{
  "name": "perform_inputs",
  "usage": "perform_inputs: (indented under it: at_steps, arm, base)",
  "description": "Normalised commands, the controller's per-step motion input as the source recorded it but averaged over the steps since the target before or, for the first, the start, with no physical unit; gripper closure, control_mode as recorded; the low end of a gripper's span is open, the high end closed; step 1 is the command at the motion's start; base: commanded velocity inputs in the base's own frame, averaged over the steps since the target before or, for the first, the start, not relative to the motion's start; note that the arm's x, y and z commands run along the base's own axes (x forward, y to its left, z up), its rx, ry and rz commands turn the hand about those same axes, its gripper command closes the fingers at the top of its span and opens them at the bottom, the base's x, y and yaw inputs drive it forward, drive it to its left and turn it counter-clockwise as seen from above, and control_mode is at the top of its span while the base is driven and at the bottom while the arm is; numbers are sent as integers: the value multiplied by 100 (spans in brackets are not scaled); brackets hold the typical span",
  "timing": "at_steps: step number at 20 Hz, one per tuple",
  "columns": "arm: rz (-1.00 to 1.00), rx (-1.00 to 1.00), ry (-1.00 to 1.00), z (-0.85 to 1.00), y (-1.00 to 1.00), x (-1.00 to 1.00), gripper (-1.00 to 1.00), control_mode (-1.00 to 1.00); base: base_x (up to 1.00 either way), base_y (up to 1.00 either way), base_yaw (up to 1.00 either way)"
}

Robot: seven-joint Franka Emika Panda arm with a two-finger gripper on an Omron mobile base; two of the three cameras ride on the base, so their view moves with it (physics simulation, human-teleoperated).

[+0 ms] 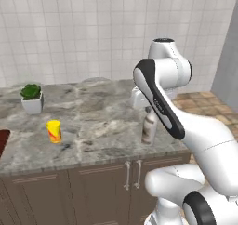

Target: Place the drinks on the dining counter in a tight cluster.

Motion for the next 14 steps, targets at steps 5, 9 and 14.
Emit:
perform_inputs:
  at_steps: [5,9,14]
  arm:
    - [0,0,0,0,0,0,100,100]
    - [0,0,0,0,0,0,100,100]
    - [0,0,0,0,0,0,100,100]
  base:
    - [67,4,-22]
    - [24,36,-5]
    - [-6,76,0]
